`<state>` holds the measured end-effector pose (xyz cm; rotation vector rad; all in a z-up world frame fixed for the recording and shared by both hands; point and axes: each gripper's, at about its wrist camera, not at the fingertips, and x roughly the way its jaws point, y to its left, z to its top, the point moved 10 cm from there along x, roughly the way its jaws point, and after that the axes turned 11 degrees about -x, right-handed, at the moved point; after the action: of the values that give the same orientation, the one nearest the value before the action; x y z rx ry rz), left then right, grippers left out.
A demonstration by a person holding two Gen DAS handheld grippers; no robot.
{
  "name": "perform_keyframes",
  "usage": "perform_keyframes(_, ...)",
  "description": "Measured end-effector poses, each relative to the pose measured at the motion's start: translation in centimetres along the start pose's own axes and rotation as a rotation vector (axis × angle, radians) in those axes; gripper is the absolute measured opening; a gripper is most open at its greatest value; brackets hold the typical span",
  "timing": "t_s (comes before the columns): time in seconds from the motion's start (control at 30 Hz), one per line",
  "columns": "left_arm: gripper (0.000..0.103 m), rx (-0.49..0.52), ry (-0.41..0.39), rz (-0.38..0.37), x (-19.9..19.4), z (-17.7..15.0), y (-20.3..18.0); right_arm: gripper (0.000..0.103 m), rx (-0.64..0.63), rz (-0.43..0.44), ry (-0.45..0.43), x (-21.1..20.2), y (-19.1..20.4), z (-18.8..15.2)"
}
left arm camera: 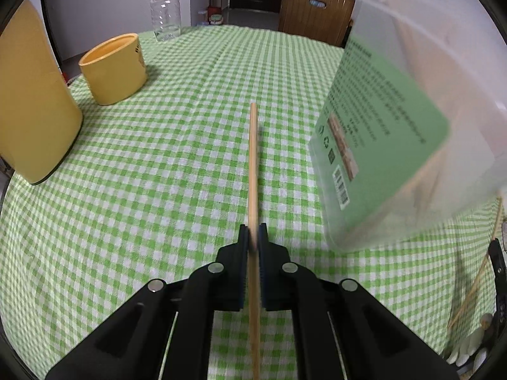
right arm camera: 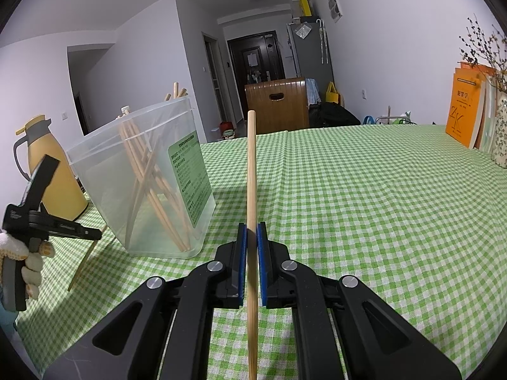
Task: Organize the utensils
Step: 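Lower the left tool and close it on the last loose chopstick, then carry both chopsticks upright over the clear plastic box with both tools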
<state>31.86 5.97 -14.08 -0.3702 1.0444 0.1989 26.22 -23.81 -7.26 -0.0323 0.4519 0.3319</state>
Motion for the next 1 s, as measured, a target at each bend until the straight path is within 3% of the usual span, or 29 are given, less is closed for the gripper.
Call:
perform_keyframes(0.27,0.004,-0.019,-0.088,-0.054,-4.3,-1.7,0.7,0.007,-0.011,0.041,0.002,0.1,0.9,0.4)
perform_keyframes(0.6,0.004,-0.018,-0.193,-0.119,-10.5,-2.5,0.8,0.007,-0.003,0.085,-0.053,-3.3,2.1,2.7)
perform_keyframes(1.0,0.004,0.022,-0.335,-0.228,-17.6,-1.6,-2.1,0.007,0.003,0.135,-0.152,-8.1,4.1,8.8)
